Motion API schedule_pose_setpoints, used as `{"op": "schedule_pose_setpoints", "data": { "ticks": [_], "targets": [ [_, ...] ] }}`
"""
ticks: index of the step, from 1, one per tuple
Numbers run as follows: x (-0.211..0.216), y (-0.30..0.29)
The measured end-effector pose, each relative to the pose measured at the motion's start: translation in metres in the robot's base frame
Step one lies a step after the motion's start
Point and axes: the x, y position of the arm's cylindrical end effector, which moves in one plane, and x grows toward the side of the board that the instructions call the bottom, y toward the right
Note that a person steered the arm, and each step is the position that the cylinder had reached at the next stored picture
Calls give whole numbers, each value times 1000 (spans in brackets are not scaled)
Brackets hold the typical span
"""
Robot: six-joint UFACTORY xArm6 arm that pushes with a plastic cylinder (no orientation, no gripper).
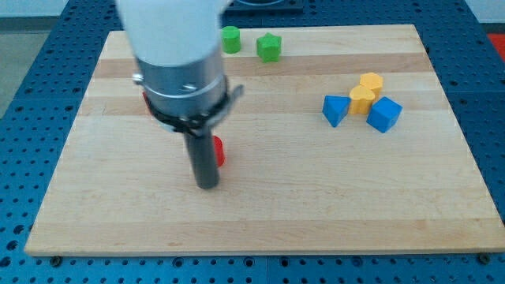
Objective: Slide red circle to the bottom left side of the green star
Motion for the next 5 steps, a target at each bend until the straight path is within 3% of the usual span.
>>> {"op": "schedule_pose_setpoints", "data": {
  "ticks": [2,3,4,5],
  "targets": [
    [-113,-1],
    [-126,8],
    [-102,43],
    [-113,68]
  ]
}}
